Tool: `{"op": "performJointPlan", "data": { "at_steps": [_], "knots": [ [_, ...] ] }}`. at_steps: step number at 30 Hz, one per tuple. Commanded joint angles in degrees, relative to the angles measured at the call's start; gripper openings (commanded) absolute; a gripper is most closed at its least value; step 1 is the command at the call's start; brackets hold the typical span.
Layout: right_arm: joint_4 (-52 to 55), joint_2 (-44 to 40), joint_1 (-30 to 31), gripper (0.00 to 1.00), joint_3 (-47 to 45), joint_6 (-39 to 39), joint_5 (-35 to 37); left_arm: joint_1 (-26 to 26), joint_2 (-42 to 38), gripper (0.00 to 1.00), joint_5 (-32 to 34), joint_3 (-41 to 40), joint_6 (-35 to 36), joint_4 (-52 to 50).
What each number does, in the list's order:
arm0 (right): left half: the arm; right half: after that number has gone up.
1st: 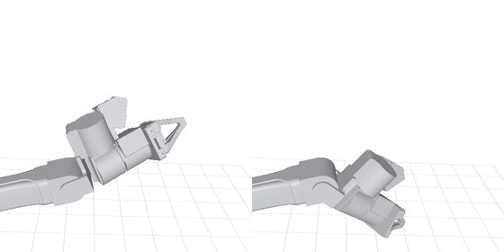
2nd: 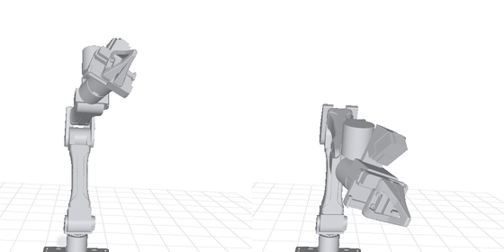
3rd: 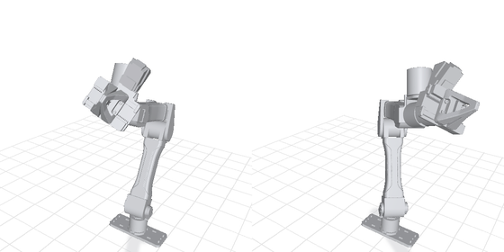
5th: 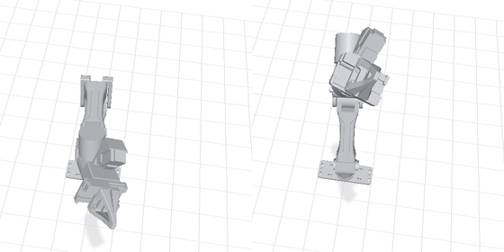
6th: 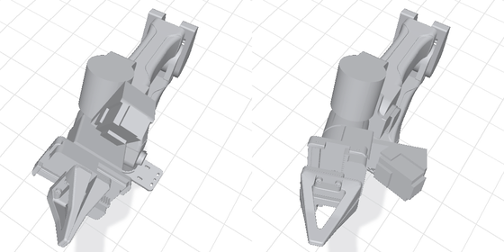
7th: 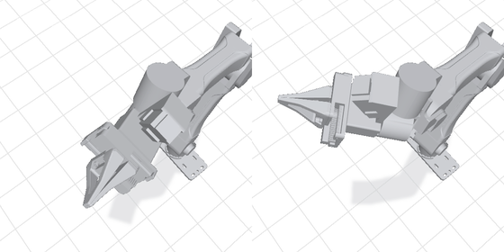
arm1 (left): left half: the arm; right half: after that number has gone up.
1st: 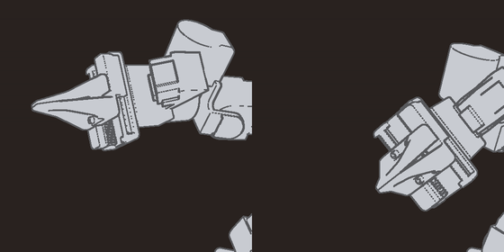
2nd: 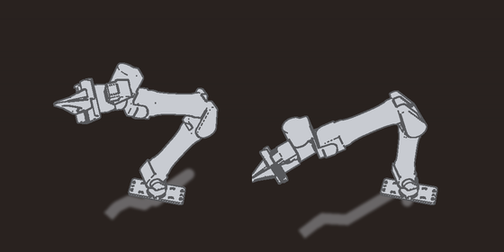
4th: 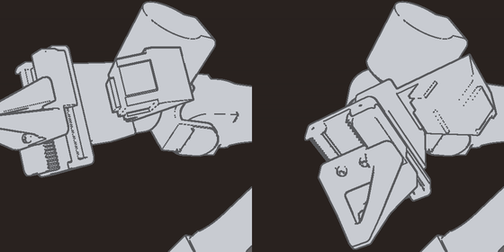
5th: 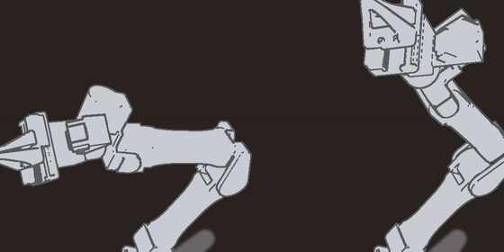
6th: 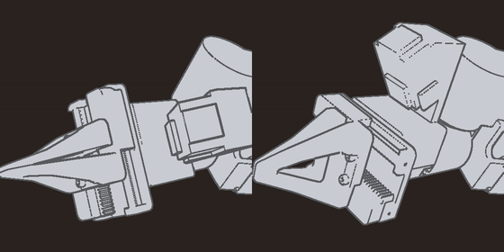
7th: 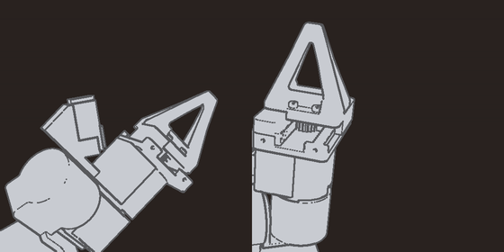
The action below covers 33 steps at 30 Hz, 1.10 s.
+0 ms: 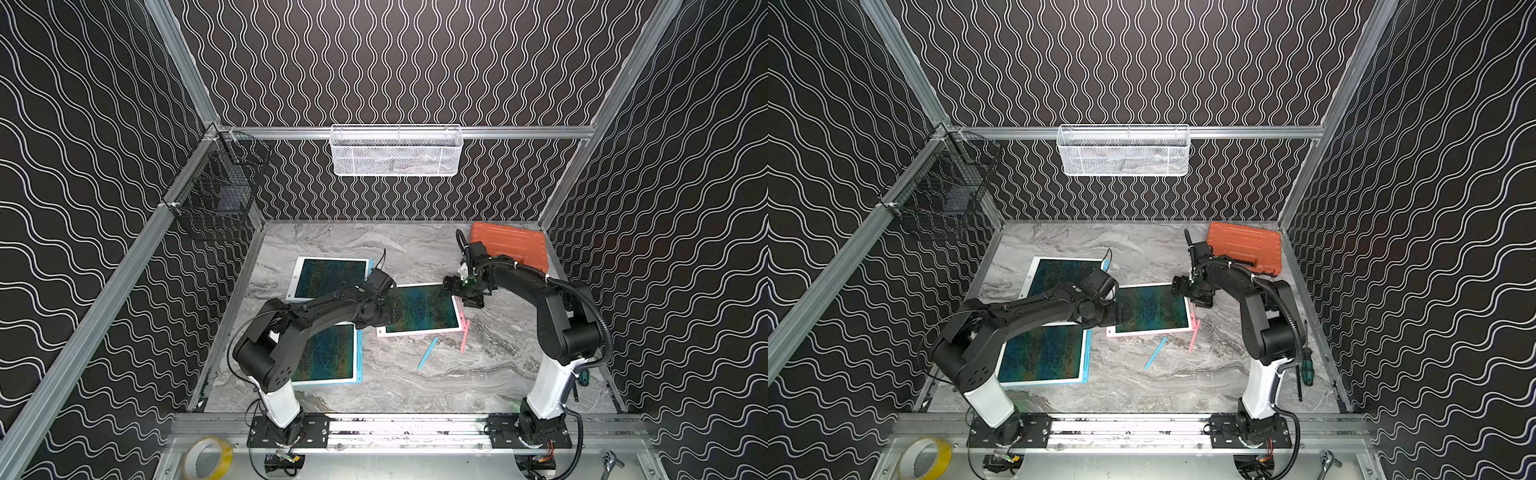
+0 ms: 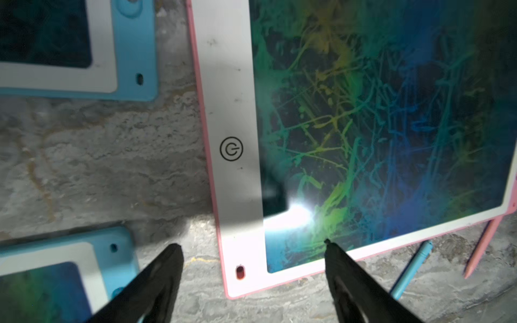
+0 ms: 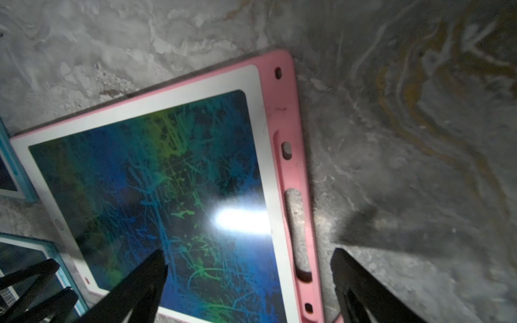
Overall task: Place the stylus back onto the writing tablet
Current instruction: Move the writing tablet to the center of the board.
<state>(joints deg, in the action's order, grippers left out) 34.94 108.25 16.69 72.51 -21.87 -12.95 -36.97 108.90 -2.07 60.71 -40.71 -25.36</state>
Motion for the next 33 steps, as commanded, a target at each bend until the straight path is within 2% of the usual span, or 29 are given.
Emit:
{"op": "performJointPlan", "data": {
  "at_steps": [1, 13, 20, 27, 33],
  "knots": [
    [-0.59, 0.12, 0.48, 0.93, -1.42, -0.44, -0.24, 0.28, 1.05, 0.83, -0.34, -0.41, -0.71, 3.08],
    [-0.92, -0.32, 4.08, 0.91, -1.52, -2.4, -1.98, 0.33, 3.19, 0.82, -0.58, -0.69, -0.73, 5.28],
    [0.68, -0.79, 4.42, 0.91, 0.05, -2.87, 0.52, 0.41, 3.02, 0.81, -0.11, -0.62, -0.64, 4.87],
    [3.61, -4.67, 3.07, 0.92, 2.38, -3.51, 2.05, 0.48, -0.64, 0.81, 6.13, 3.77, 2.01, -3.67],
    [5.78, -9.87, 0.53, 0.93, 1.25, -3.65, 2.82, -0.42, -1.78, 0.82, 7.07, 8.94, 5.12, -8.21]
  ]
}}
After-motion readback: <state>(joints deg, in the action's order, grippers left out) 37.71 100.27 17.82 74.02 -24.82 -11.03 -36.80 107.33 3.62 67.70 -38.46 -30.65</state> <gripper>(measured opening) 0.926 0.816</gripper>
